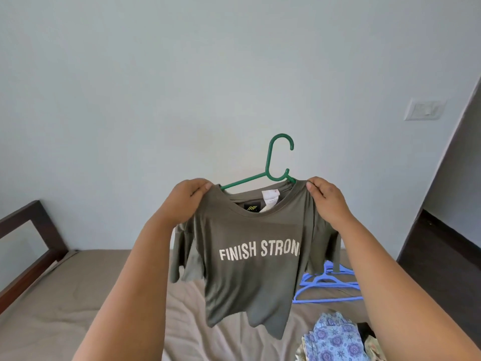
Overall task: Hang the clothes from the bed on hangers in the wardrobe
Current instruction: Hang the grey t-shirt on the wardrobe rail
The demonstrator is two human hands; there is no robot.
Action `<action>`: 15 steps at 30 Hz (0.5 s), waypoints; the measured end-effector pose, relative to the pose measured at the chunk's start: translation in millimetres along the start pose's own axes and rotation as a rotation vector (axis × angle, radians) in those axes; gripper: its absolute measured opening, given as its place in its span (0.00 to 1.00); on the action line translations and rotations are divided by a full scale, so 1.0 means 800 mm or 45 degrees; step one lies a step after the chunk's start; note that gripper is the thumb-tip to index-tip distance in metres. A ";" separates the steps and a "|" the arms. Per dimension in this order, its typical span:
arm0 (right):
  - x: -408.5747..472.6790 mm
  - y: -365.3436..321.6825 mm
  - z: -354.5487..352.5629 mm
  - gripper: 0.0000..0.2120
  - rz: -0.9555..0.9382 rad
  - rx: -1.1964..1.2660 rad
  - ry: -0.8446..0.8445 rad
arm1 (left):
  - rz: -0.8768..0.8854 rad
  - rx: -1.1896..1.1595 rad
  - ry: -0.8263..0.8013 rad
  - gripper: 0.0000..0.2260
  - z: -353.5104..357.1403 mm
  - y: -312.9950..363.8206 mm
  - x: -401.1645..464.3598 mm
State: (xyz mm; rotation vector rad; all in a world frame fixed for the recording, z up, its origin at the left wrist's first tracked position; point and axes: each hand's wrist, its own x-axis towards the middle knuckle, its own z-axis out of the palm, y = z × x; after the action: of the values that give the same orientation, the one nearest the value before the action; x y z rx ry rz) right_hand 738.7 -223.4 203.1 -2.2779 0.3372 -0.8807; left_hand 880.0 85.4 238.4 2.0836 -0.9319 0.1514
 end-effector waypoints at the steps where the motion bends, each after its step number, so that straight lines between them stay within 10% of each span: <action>1: -0.004 -0.007 0.000 0.09 0.006 0.007 -0.003 | -0.024 -0.038 0.081 0.13 0.001 0.000 0.002; 7: -0.027 -0.045 -0.010 0.13 -0.029 -0.114 -0.074 | -0.098 0.009 0.396 0.11 0.014 -0.002 0.002; 15: -0.067 -0.044 -0.045 0.22 0.151 -0.319 0.196 | 0.214 0.251 0.014 0.11 0.075 -0.010 -0.009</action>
State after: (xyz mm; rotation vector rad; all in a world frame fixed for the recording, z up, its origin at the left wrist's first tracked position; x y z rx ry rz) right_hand 674.9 -190.7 219.1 -2.3910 0.6787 -1.0020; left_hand 867.7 48.7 191.7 2.1784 -1.1238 0.3546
